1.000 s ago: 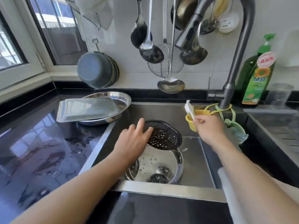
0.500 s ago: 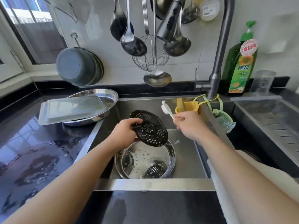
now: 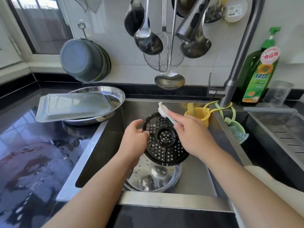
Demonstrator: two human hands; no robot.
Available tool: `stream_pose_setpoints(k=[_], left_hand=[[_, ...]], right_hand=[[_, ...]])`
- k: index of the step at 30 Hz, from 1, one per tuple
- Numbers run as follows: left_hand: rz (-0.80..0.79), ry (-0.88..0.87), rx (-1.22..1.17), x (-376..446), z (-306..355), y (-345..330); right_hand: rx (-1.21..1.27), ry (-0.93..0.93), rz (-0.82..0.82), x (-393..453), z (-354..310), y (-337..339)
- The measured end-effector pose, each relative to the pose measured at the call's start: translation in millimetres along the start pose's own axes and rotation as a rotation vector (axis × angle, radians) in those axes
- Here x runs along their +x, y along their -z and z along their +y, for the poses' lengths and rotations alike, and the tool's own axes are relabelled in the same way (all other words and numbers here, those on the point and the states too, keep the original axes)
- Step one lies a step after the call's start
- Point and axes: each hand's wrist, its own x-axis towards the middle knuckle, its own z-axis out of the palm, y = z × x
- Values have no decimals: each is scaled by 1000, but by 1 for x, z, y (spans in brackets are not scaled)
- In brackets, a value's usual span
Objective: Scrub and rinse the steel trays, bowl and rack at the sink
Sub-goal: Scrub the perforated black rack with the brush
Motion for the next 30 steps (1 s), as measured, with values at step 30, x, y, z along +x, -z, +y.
stream_pose_setpoints(k=[30], left_hand=[[-180,-50,-246,-6,-1,-7]], right_hand=[[-312,19,16,-6,-19,-22]])
